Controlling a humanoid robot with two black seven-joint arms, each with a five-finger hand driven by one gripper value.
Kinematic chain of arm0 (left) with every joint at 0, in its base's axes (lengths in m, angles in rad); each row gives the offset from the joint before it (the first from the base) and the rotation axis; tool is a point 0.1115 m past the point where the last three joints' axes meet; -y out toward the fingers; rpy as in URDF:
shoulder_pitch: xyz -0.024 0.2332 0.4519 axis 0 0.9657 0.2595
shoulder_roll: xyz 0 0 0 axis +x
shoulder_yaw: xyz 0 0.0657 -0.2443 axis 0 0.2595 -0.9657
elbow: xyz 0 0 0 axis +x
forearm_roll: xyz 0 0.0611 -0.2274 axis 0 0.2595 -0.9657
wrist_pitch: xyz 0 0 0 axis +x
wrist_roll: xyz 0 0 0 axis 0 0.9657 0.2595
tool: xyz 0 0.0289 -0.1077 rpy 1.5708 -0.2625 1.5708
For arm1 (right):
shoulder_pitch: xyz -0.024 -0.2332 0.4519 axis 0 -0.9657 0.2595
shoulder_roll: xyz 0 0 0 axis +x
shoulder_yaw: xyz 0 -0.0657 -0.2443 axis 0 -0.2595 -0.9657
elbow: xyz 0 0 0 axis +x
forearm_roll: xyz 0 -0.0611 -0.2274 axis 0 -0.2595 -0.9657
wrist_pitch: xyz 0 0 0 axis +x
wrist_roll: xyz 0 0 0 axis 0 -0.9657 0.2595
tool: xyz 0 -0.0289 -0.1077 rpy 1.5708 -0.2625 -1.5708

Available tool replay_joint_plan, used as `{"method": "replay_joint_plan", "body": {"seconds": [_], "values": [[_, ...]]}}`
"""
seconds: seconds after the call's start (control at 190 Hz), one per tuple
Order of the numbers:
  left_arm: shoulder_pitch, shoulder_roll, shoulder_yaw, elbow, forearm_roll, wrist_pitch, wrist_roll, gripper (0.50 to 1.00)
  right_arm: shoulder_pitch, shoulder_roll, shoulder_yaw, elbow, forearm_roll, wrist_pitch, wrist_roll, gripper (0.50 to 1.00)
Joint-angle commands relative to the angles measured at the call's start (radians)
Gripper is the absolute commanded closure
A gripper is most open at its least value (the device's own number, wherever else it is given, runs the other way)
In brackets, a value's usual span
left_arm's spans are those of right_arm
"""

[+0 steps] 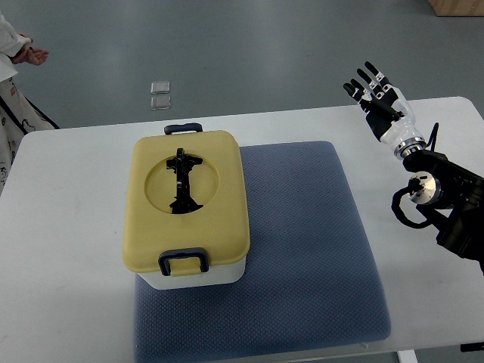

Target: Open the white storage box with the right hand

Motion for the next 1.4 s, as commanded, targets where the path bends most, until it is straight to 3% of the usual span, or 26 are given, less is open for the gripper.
{"method": "replay_joint_plan", "body": {"seconds": [0.0, 1.394], "values": [[0.0, 0.0, 0.002, 0.0, 0.0, -0.001, 0.0, 0.5, 0.0, 0.0, 0.001, 0.0, 0.0, -0.001, 0.0, 0.57], [-0.003, 0.0, 0.0, -0.002, -0.001, -0.001, 0.0, 0.5, 0.057, -0.015, -0.044, 0.009, -0.021, -0.012, 0.006, 0.57]]}}
